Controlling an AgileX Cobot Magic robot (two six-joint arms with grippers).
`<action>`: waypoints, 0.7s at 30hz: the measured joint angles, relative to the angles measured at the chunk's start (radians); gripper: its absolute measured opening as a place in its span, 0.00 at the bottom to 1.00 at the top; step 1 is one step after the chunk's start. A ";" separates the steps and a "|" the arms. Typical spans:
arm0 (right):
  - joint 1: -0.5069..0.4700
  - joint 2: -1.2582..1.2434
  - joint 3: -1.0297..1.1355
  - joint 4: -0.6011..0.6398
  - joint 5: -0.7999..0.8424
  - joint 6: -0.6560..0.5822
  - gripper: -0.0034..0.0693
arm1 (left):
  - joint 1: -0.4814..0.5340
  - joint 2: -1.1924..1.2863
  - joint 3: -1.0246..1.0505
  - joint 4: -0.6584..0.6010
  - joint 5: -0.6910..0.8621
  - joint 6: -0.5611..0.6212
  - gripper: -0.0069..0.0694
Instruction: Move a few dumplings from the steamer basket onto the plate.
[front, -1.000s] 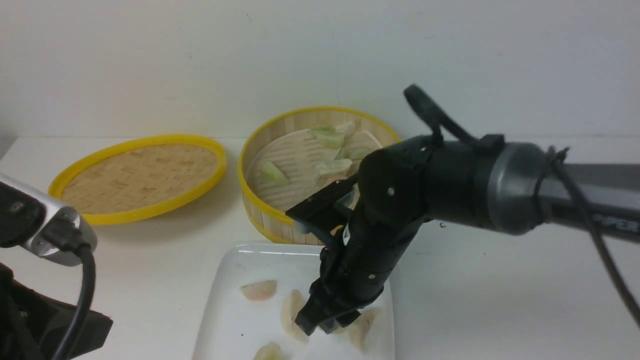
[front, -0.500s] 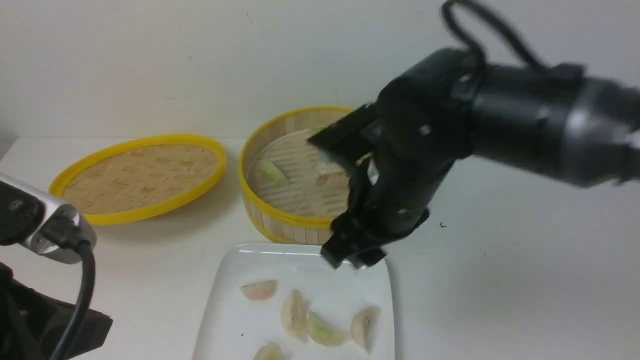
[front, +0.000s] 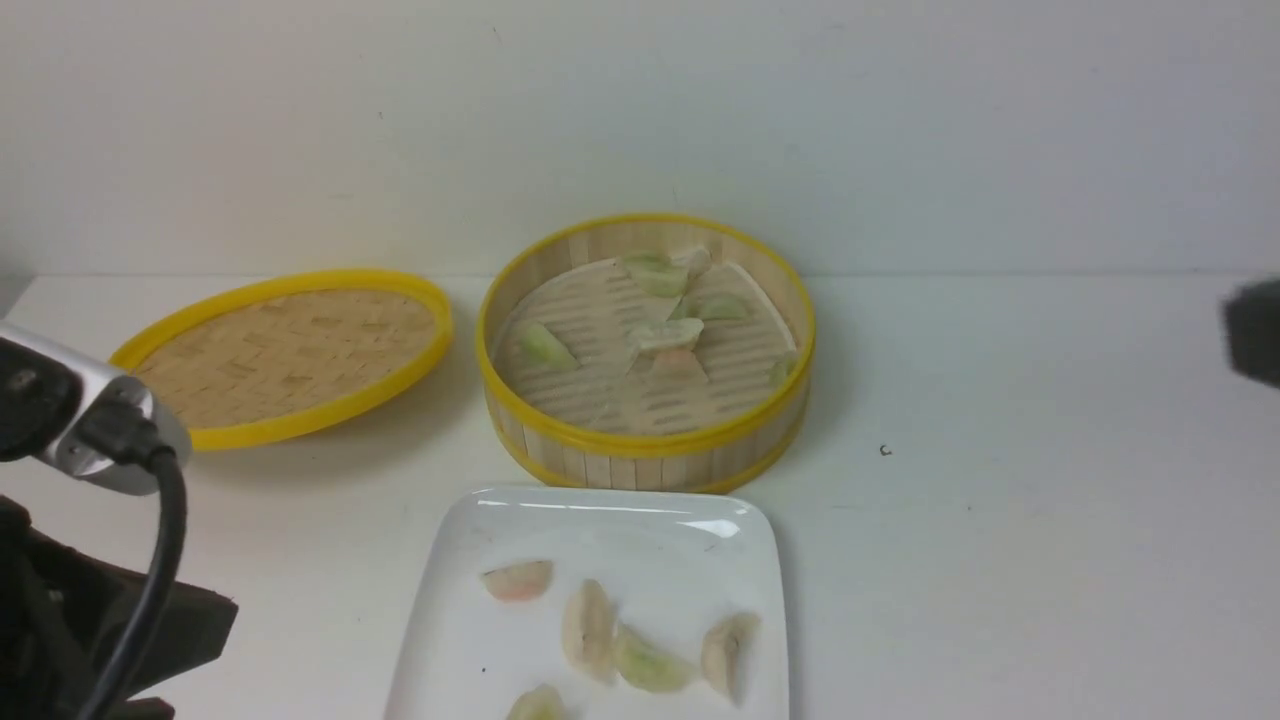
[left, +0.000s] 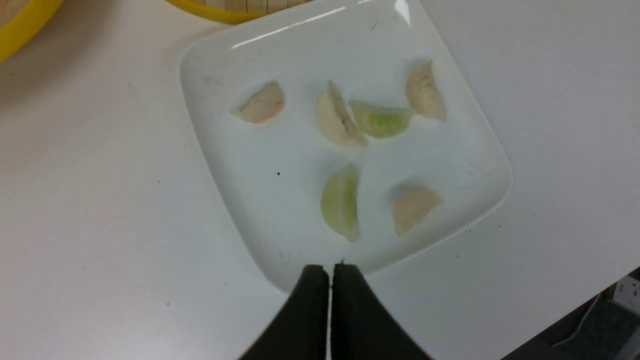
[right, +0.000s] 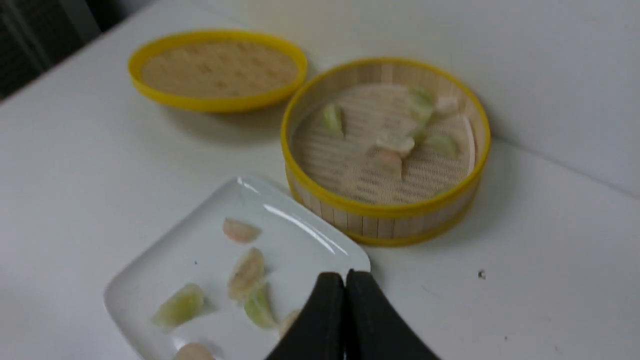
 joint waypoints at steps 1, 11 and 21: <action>0.000 -0.018 0.016 0.000 -0.009 0.002 0.03 | 0.000 0.000 0.000 -0.001 0.000 0.000 0.08; 0.005 -0.651 0.506 -0.246 -0.171 0.354 0.03 | 0.000 -0.002 0.003 -0.071 -0.100 0.043 0.08; 0.007 -0.617 0.515 -0.289 -0.272 0.373 0.03 | 0.000 -0.197 0.122 -0.075 -0.277 0.052 0.08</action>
